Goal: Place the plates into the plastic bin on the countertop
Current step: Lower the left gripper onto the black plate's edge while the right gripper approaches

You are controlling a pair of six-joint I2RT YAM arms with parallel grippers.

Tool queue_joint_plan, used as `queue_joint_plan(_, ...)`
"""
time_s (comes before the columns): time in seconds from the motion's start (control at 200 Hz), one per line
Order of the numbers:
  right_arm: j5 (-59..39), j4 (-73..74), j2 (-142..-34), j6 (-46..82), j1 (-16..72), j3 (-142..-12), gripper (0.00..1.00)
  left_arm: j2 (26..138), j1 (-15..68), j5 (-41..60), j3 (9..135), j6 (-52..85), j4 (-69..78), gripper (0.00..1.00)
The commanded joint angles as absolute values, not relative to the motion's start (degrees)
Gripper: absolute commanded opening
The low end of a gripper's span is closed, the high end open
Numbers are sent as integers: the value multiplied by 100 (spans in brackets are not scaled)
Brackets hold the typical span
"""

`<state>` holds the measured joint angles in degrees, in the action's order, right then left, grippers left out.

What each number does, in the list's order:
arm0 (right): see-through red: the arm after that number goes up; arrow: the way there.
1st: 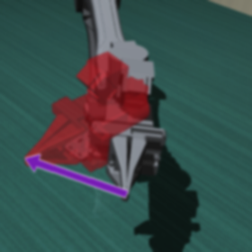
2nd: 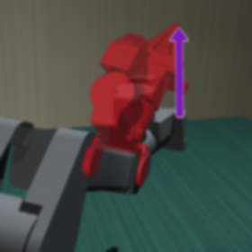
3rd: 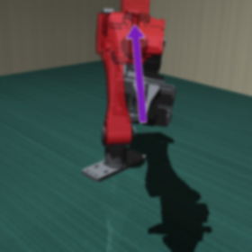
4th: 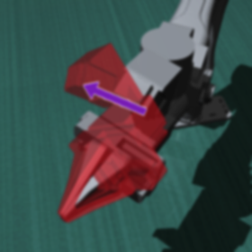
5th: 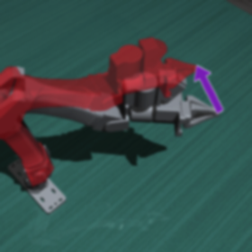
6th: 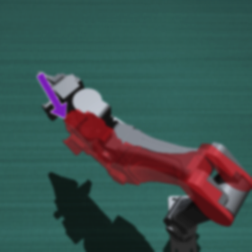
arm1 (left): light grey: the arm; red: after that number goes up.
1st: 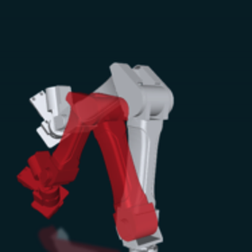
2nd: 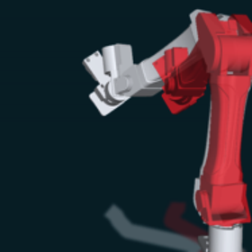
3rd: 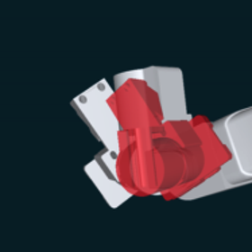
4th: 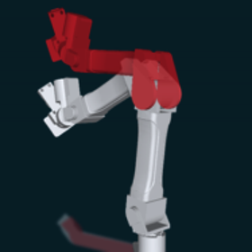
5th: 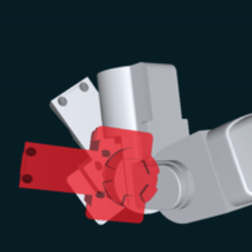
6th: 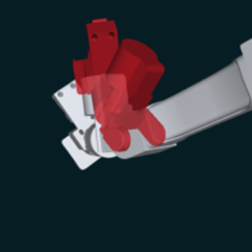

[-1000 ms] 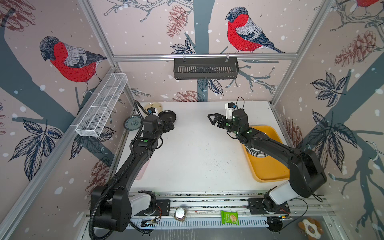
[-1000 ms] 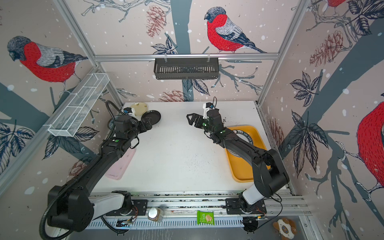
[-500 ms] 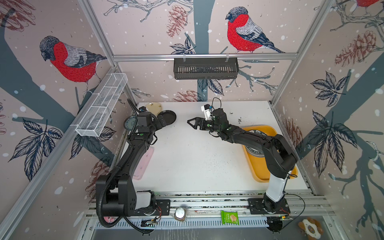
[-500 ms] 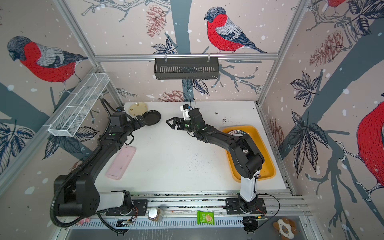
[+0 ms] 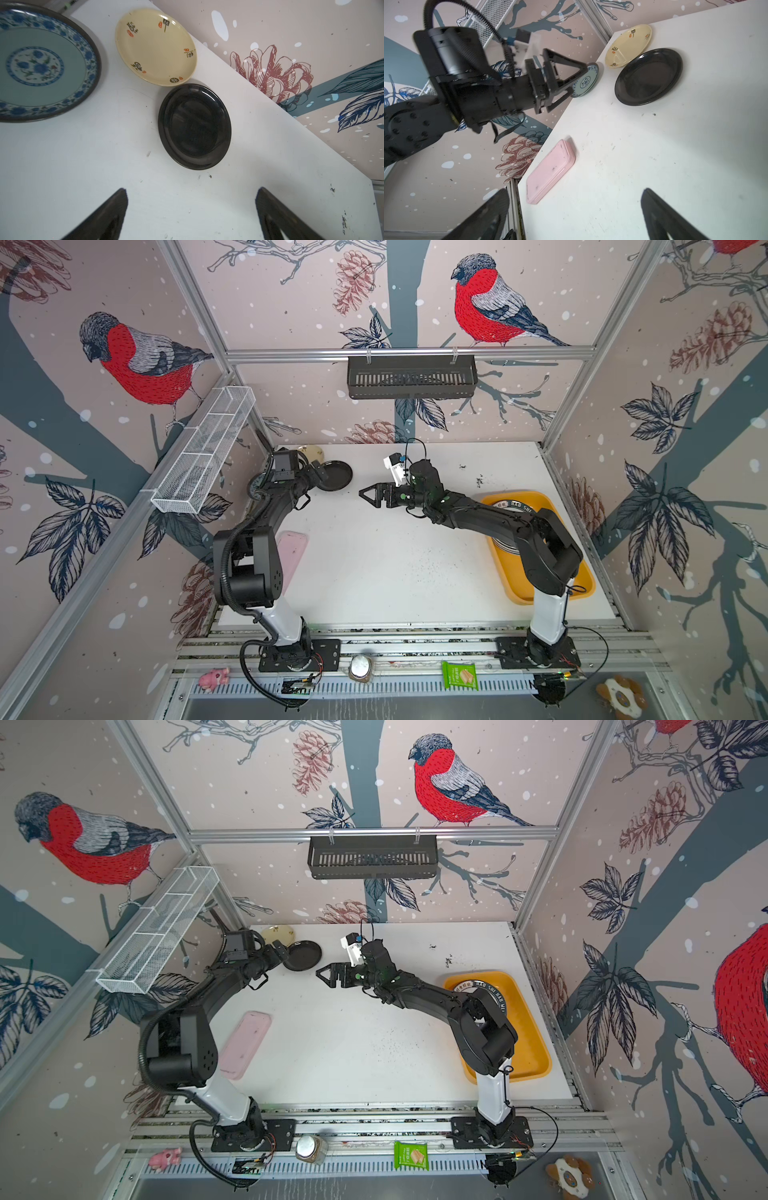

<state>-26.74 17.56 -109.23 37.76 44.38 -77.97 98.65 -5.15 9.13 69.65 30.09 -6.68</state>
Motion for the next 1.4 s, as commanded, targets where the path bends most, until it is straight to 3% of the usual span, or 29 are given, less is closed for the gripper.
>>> queue_joint_plan(0.0, -2232, 1405, -10683, 3341, 4540, -7728, 99, 10244, -560, 1321, 7159, 3119, -759, 96)
queue_joint_plan(0.255, -1678, 1206, -10358, 3370, 4579, -7486, 100, 10885, -864, 1573, 7280, 3208, -361, 94)
queue_joint_plan(0.7, -1362, 1052, -10756, 3660, 4548, -7954, 99, 11580, -1219, 2260, 7374, 3165, 99, 92)
queue_joint_plan(1.126, -1240, 783, -10925, 3691, 4479, -8174, 99, 12199, -1278, 2701, 7652, 3328, 324, 83)
queue_joint_plan(1.396, -1165, 534, -11049, 3744, 4395, -8352, 100, 12552, -1269, 2848, 7805, 3515, 456, 72)
